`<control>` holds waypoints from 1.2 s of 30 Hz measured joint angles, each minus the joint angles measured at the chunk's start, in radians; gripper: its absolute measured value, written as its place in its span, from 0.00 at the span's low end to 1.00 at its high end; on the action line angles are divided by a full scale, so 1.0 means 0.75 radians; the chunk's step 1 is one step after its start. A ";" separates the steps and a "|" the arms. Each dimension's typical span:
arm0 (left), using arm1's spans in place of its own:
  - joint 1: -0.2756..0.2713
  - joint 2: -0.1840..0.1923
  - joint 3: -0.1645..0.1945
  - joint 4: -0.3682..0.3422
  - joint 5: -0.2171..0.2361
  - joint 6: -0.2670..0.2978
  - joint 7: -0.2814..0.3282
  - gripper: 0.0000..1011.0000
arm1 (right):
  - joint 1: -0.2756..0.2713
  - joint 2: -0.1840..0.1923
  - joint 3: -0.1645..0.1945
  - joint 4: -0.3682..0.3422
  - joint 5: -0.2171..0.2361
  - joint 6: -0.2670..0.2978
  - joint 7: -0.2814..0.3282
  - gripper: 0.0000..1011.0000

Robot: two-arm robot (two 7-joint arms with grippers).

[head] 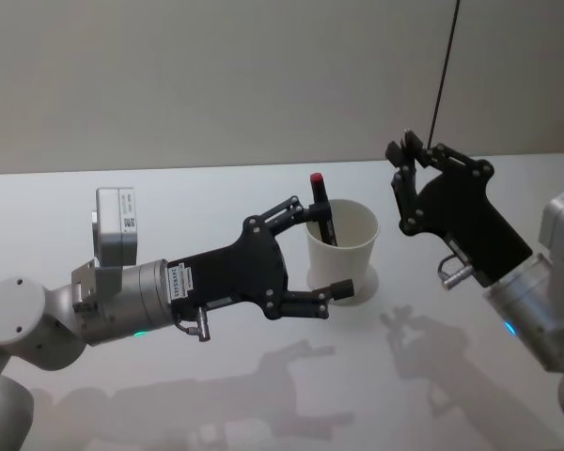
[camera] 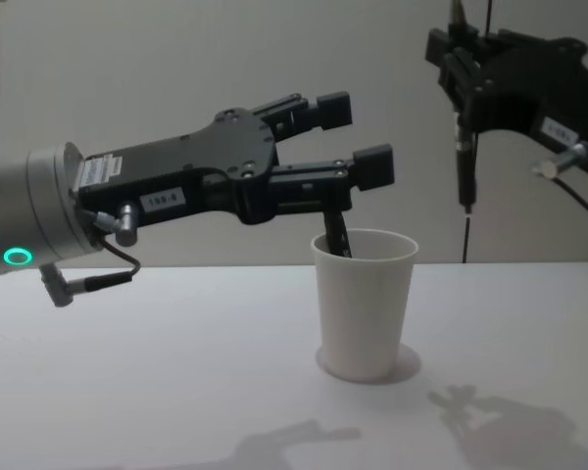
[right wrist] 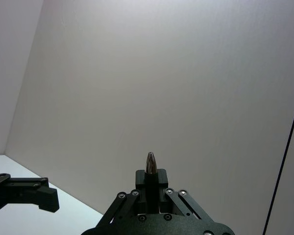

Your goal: Place the pen into the pen holder.

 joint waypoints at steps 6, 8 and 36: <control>0.000 0.000 0.000 0.000 0.000 0.000 0.000 0.99 | 0.046 -0.034 -0.007 0.058 0.009 -0.022 0.028 0.12; 0.000 0.000 0.000 0.000 0.000 0.000 0.000 0.99 | 0.062 -0.045 -0.011 0.078 0.016 -0.028 0.040 0.12; 0.000 0.000 0.000 0.000 0.000 0.000 0.000 0.99 | 0.243 -0.175 -0.052 0.365 0.002 -0.022 0.116 0.25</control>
